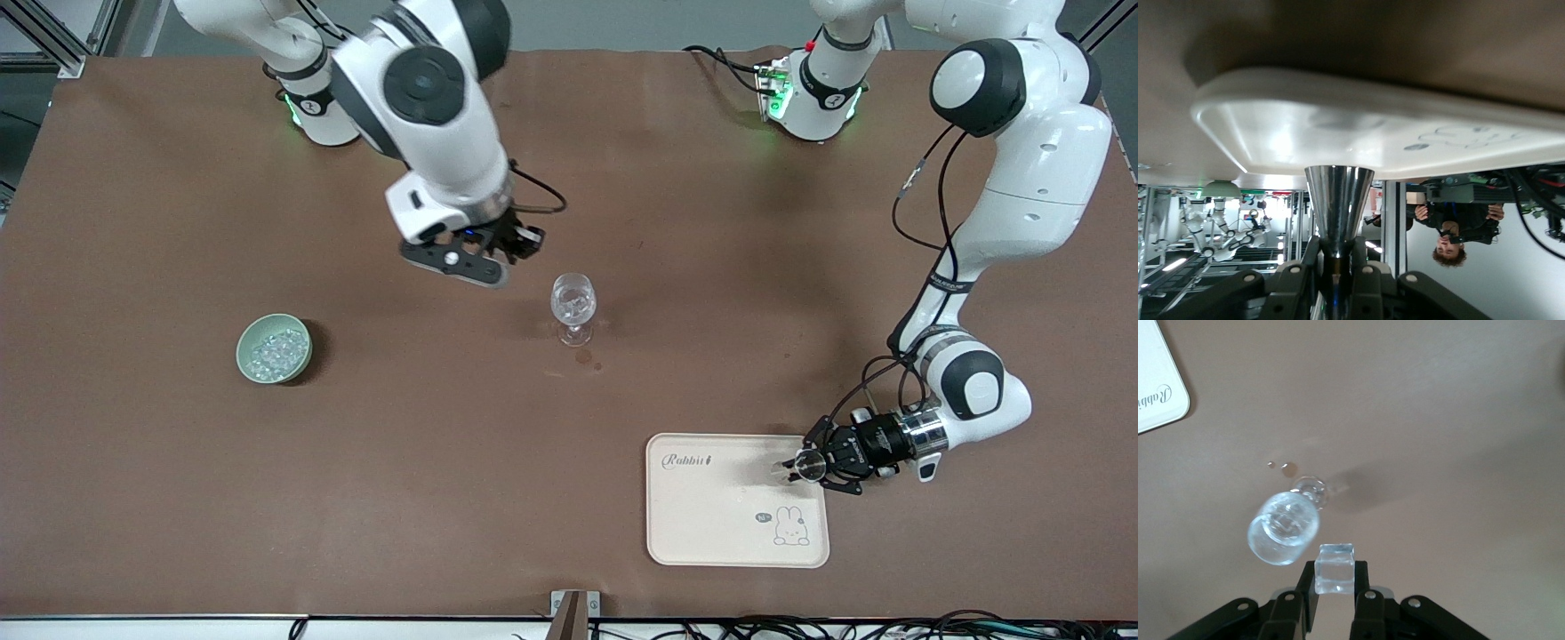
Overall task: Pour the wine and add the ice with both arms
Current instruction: 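Move the jigger to the tray while the right gripper brings ice over, then drop the ice into the glass while the left gripper sets the jigger down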
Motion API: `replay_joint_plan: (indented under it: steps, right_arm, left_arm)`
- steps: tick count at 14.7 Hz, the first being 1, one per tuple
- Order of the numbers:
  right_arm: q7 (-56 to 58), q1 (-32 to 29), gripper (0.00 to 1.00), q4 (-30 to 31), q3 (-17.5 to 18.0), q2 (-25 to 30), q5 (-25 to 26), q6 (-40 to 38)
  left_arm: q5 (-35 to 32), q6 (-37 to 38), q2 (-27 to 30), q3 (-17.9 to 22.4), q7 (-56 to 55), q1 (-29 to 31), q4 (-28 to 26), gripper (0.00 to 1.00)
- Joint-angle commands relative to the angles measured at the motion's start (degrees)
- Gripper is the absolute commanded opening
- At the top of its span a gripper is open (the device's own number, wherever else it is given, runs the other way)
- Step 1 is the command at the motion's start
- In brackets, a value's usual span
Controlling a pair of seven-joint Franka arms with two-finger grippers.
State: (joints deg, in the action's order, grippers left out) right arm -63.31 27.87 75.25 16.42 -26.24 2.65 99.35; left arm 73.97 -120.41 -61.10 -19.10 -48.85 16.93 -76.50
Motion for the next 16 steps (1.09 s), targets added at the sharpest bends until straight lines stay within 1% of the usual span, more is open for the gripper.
replay_joint_plan:
  steps: [1, 2, 4, 7, 8, 9, 11, 12, 14, 16]
  right_arm:
    - [-3.8, 2.6, 0.0, -7.8, -0.4, -7.8, 2.0, 0.8]
    - [-5.0, 3.1, 0.0, -7.7, -0.4, -8.5, 2.2, 2.5]
    - [-6.6, 4.2, 0.01, -7.7, -0.4, -10.2, 2.2, 4.2]
    - [-7.8, 5.4, 0.02, -7.6, -0.4, -11.5, 2.2, 4.7]
    - [-8.1, 5.4, 0.02, -7.5, -0.4, -11.5, 2.0, 4.7]
    - [-8.8, 5.4, 0.02, -7.5, -0.4, -11.5, 1.8, 4.6]
    - [-9.0, 5.7, 0.02, -7.1, -0.3, -11.5, 1.7, 4.6]
    - [-9.1, 5.8, 0.02, -6.6, -0.3, -11.7, 1.6, 4.8]
    - [-9.2, 6.4, 0.05, -6.4, -0.3, -12.3, 1.5, 4.8]
    - [-9.4, 6.4, 0.06, -6.3, -0.3, -12.4, 1.4, 4.8]
  left_arm:
    - [3.0, -1.5, -1.7, -0.1, 0.2, -0.6, 1.8, 0.07]
    - [3.0, -1.6, -1.9, -0.1, 0.3, -0.8, 1.8, 0.14]
    - [2.9, -1.8, -2.0, 0.1, 0.5, -1.0, 1.6, 0.34]
    - [2.8, -2.0, -2.0, 0.5, 1.9, -1.0, 1.3, 0.59]
    - [2.7, -2.0, -2.0, 0.5, 2.0, -1.0, 1.3, 0.7]
    - [2.3, -2.1, -1.9, 0.5, 2.4, -1.1, 1.3, 1.0]
    - [1.4, -2.0, -1.3, 0.6, 2.6, -0.8, 1.2, 1.0]
    - [-1.3, -2.0, -0.7, 1.3, 2.5, -0.2, 1.2, 1.0]
    - [-11.0, -1.0, 2.2, 1.9, 1.8, 1.7, 0.9, 1.0]
    - [-22.1, 4.0, 6.1, 1.9, 1.6, 4.4, 0.2, 1.0]
